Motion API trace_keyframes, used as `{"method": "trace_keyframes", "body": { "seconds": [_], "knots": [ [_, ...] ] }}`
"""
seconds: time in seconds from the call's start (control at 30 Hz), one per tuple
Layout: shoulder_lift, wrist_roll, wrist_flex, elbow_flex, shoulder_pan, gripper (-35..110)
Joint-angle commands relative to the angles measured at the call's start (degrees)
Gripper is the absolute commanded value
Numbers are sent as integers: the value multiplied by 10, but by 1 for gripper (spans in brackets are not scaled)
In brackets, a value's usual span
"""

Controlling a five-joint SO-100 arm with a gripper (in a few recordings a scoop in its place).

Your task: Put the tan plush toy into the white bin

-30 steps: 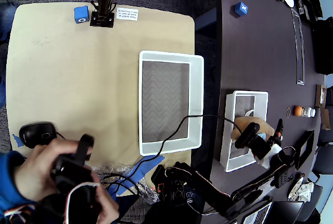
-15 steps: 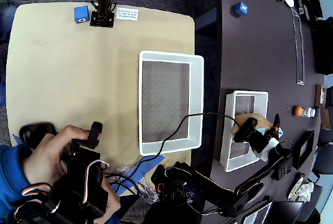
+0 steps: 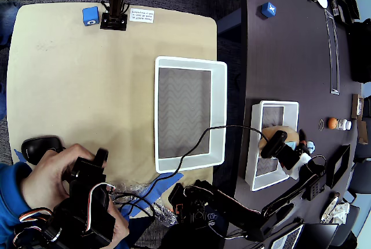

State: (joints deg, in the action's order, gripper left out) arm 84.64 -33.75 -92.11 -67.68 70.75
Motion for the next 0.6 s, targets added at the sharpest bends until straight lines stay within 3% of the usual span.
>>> {"method": "trace_keyframes", "body": {
  "seconds": [0.0,0.27,0.57],
  "knots": [
    [41,-4,-4,17,11,34],
    [42,-4,-4,17,11,13],
    [43,-4,-4,18,16,-1]
  ]
}}
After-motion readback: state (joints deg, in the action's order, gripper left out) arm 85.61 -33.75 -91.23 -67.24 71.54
